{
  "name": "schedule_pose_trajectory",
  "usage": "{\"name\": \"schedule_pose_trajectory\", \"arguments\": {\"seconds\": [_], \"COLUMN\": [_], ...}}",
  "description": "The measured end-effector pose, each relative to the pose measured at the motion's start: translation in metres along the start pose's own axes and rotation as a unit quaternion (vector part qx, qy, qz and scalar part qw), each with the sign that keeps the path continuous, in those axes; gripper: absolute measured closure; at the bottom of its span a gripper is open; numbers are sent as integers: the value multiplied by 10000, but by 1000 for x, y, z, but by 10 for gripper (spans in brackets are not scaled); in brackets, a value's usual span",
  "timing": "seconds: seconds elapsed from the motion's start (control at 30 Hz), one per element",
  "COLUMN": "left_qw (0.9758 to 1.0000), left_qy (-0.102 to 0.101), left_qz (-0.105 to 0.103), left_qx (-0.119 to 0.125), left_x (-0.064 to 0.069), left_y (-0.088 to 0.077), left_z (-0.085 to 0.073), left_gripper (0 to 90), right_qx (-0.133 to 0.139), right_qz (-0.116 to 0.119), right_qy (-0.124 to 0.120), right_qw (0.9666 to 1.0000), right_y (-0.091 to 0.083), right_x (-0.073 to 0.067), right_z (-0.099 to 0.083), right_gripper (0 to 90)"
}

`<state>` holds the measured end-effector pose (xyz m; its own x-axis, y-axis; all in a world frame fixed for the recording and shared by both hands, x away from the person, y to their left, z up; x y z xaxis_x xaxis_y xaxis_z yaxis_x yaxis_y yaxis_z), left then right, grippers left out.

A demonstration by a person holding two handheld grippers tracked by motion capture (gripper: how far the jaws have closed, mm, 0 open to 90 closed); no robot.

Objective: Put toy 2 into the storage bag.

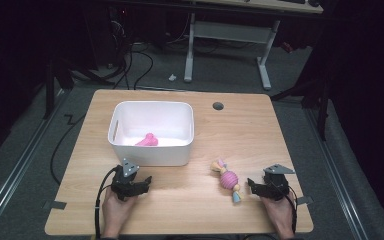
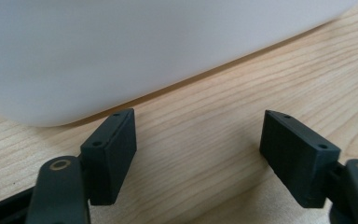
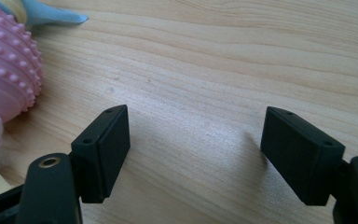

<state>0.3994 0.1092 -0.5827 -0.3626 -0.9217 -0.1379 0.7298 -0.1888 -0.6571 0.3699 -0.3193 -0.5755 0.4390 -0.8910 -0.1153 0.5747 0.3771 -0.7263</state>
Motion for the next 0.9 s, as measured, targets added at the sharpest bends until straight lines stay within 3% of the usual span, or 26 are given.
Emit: {"name": "schedule_pose_trajectory", "arguments": {"seconds": [0.13, 0.33, 0.43, 0.6, 0.7, 0.9], "left_qw": [10000, 10000, 10000, 10000, 10000, 10000], "left_qy": [6, 3, -7, -21, -22, 47], "left_qz": [1, 36, 42, 46, 46, -15], "left_qx": [0, 5, 5, 2, 2, 17], "left_x": [0, 1, 1, 1, 1, 2], "left_y": [0, 0, 1, 1, 1, 0], "left_z": [0, 0, 0, 1, 1, 1], "left_gripper": [265, 263, 260, 258, 258, 258], "right_qx": [127, 503, 659, 608, 468, 352], "right_qz": [40, 280, 347, 568, 751, 903], "right_qy": [-89, 339, 330, 142, 6, -130], "right_qw": [9999, 9978, 9967, 9964, 9961, 9952], "right_y": [-6, -30, -44, -50, -45, -30], "right_x": [-11, -23, -38, -56, -66, -81], "right_z": [2, 9, 18, 23, 21, 29], "right_gripper": [235, 236, 247, 260, 265, 269]}}
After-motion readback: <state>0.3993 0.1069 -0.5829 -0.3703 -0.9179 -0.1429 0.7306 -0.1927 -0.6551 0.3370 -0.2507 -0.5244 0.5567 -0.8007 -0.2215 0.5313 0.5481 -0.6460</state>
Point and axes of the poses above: each handheld gripper's, and its own axes: y roughly forward along the jaws, z roughly out of its top, x roughly to its right, the point moved 7 cm from there along y, roughly forward along the jaws, and after that the axes turned 13 degrees about z, right-handed, at the moved point
